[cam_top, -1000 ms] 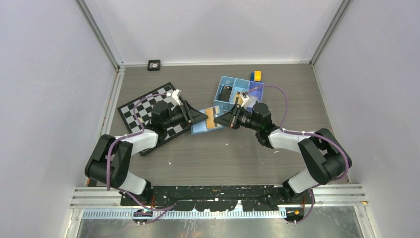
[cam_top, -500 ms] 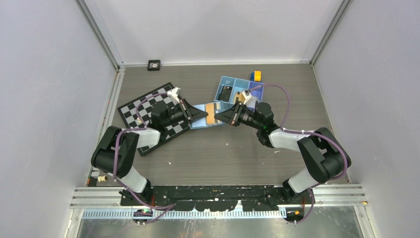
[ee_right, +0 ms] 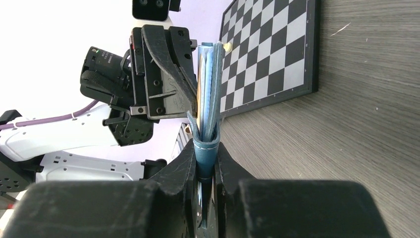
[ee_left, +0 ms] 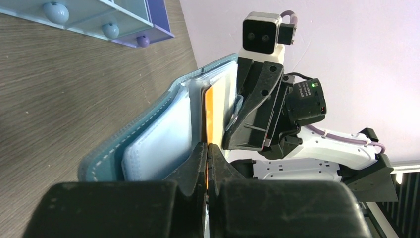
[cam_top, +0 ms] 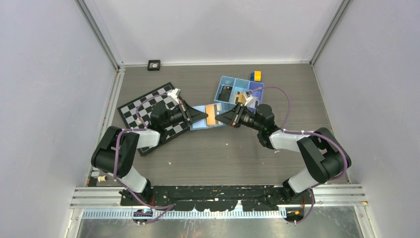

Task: Take the credit cards out of the card holder
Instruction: Remove the credit card from the card holder, then place the card holder at the center of the board.

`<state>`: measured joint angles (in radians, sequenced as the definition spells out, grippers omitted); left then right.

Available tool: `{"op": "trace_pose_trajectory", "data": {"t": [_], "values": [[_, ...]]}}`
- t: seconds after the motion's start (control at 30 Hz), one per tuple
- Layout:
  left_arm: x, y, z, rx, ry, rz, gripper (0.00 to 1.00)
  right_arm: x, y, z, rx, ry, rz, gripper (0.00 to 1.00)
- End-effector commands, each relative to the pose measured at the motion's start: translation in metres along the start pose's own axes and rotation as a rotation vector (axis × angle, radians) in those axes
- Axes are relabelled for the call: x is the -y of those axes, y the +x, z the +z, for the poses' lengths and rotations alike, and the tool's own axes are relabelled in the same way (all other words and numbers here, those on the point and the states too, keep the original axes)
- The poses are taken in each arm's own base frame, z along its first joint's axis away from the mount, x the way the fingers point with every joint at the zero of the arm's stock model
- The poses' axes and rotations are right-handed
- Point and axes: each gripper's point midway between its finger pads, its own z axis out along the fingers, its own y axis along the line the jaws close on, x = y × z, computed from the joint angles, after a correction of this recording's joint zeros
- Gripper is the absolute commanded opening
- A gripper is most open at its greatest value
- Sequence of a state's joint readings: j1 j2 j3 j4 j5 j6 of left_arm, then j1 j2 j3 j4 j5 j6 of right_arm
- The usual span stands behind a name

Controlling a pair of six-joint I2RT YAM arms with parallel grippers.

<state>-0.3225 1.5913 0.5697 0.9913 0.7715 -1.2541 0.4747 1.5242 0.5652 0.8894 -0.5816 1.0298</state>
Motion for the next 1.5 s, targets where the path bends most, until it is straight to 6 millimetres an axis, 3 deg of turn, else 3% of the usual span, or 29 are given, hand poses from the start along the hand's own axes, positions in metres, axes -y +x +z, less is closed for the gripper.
{"op": "trace_pose_trajectory", "data": {"t": [0.0,0.5,0.7,1.07,1.17,1.27,1.33,1.47], "values": [[0.012,-0.013,-0.008,0.046,0.024,0.055,0.00,-0.010,-0.018,-0.007,0.071,-0.022,-0.032,0.15],[0.009,-0.018,-0.014,0.071,-0.015,0.063,0.00,0.000,-0.028,-0.015,0.123,0.012,-0.013,0.09],[0.007,-0.025,-0.025,0.121,-0.054,0.085,0.00,0.043,-0.025,-0.014,0.095,0.211,0.035,0.05],[0.007,-0.029,-0.034,0.162,-0.120,0.138,0.00,0.083,-0.003,0.007,-0.021,0.271,0.164,0.05],[0.005,-0.028,-0.033,0.155,-0.120,0.132,0.00,0.103,0.000,0.005,-0.039,0.373,0.163,0.13],[0.003,-0.027,-0.033,0.151,-0.127,0.125,0.00,0.124,0.004,-0.002,-0.045,0.487,0.152,0.31],[0.002,-0.027,-0.032,0.146,-0.127,0.123,0.00,0.127,0.002,-0.006,-0.032,0.517,0.137,0.43],[0.001,-0.026,-0.030,0.132,-0.126,0.113,0.00,0.117,-0.012,-0.019,0.026,0.551,0.062,0.55]]}}
